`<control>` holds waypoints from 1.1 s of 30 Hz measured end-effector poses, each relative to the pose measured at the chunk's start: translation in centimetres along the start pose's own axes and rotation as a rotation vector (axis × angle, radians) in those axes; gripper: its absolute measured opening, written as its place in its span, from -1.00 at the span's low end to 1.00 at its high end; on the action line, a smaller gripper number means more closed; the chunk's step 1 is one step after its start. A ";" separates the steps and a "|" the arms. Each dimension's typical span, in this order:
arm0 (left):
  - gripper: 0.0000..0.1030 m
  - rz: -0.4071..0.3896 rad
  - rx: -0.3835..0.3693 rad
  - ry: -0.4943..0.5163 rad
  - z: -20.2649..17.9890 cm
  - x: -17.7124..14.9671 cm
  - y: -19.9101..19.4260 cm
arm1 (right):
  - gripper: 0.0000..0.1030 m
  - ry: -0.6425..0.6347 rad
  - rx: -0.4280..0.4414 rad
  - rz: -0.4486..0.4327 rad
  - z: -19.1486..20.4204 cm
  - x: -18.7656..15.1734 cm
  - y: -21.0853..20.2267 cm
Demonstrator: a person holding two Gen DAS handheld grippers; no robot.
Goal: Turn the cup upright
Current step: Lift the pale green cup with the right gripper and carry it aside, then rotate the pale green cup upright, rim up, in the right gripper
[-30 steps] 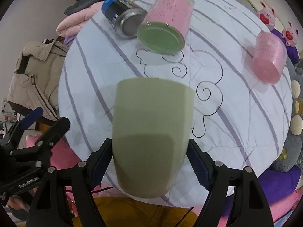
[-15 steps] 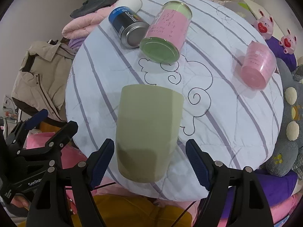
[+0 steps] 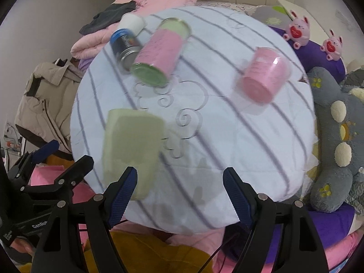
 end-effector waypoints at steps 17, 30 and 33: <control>0.99 0.134 0.040 -0.026 -4.9 3.0 4.0 | 0.54 0.037 0.049 0.076 -7.4 1.5 2.1; 0.99 0.219 0.036 -0.059 -5.5 4.2 6.8 | 0.54 0.038 0.073 0.122 -9.0 3.1 4.0; 0.75 0.242 0.024 -0.055 -5.8 4.2 7.4 | 0.54 0.037 0.075 0.136 -9.0 3.3 4.5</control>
Point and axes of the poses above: each gripper's, at about its wrist camera, not at the fingertips, and y roughly the way its jaws point, z to its left, x to its top, the point moved 2 cm from there along y, roughly the way its jaws point, and after that the axes turned 13 degrees about y, right-handed, at the moved point
